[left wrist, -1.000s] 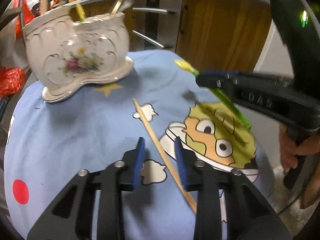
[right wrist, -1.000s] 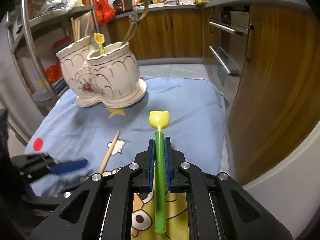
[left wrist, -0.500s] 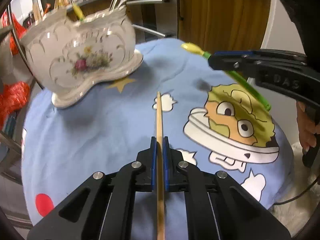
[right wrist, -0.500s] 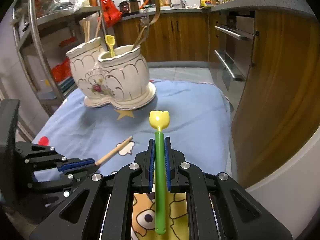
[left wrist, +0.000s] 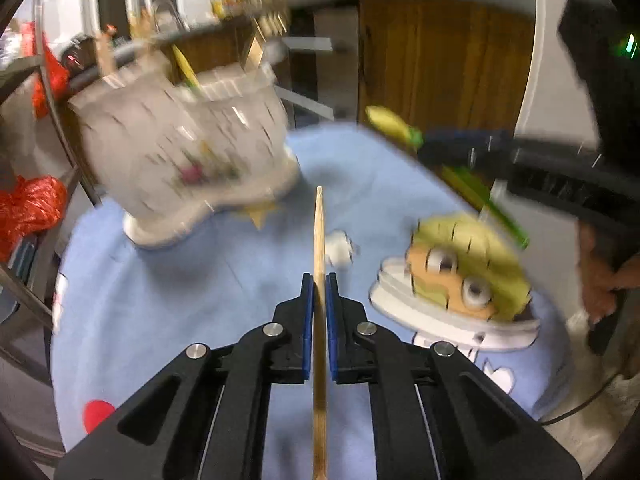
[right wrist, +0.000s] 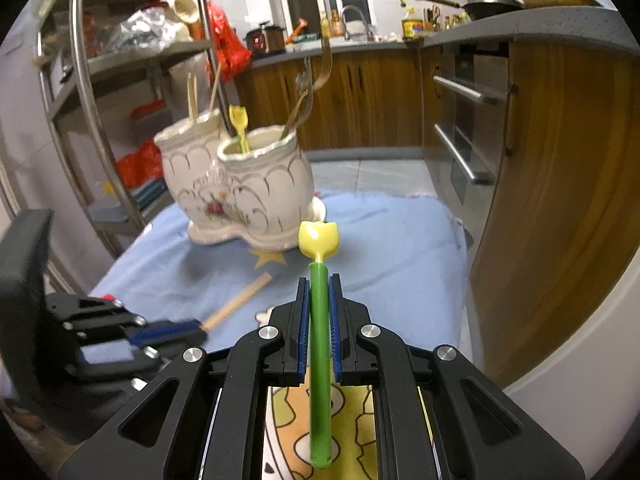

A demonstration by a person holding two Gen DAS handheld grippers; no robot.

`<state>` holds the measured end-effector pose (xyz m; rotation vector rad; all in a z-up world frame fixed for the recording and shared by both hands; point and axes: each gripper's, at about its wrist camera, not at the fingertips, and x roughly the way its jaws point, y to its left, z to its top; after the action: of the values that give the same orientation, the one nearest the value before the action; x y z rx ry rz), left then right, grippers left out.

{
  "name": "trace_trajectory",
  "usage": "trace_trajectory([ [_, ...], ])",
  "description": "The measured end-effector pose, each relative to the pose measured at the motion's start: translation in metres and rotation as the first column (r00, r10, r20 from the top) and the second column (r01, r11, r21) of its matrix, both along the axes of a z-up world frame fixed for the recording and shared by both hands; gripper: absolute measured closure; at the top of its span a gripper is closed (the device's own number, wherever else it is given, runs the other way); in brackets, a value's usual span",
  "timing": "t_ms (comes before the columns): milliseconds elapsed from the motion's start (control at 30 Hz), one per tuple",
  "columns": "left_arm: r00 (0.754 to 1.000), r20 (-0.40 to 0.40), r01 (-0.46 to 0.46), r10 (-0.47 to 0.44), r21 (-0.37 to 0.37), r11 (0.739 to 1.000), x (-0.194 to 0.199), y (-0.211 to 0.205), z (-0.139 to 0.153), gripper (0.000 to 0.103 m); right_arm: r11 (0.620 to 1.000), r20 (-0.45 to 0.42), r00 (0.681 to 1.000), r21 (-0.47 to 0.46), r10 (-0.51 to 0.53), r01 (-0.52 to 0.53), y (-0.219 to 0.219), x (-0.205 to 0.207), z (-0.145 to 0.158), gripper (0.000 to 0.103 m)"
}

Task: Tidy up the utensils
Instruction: 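Lift and carry the chopstick and green-handled utensil over the holder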

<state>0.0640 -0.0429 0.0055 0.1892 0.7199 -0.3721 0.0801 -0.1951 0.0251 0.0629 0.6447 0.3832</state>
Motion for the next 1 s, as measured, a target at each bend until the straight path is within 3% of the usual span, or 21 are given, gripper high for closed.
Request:
trace_trajectory([
  [67, 0.996, 0.073, -0.047, 0.048, -0.018, 0.999, -0.004, 0.016, 0.014, 0.097, 1.0, 0.016, 1.0, 0.012, -0.01, 0.01, -0.001, 0.0, 0.005, 0.093],
  [200, 0.982, 0.161, -0.073, 0.095, -0.139, 0.988, -0.012, 0.055, 0.038, 0.097, 0.999, 0.042, 0.999, 0.049, -0.015, 0.013, -0.001, 0.004, 0.013, 0.093],
  [367, 0.939, 0.3, -0.099, 0.168, -0.232, 0.968, -0.004, 0.093, 0.067, 0.097, 0.996, 0.101, 0.995, 0.086, 0.004, -0.012, 0.008, 0.017, 0.032, 0.093],
  [500, 0.922, 0.329, -0.11, 0.206, -0.288, 0.951, 0.025, 0.109, 0.087, 0.097, 0.986, 0.137, 0.991, 0.166, 0.009, -0.032, 0.017, 0.043, 0.047, 0.093],
  [700, 0.916, 0.343, -0.062, 0.209, -0.394, 0.917, 0.075, 0.119, 0.115, 0.097, 0.982, 0.225, 0.974, 0.178, 0.018, -0.059, 0.043, 0.078, 0.066, 0.093],
  [833, 0.894, 0.378, -0.051, 0.242, -0.451, 0.891, 0.105, 0.118, 0.123, 0.097, 0.973, 0.276, 0.961, 0.223, 0.003, -0.067, 0.054, 0.099, 0.074, 0.093],
  [1000, 0.86, 0.418, -0.068, 0.291, -0.472, 0.879, 0.132, 0.11, 0.124, 0.097, 0.966, 0.327, 0.945, 0.245, -0.009, -0.076, 0.066, 0.124, 0.071, 0.093],
])
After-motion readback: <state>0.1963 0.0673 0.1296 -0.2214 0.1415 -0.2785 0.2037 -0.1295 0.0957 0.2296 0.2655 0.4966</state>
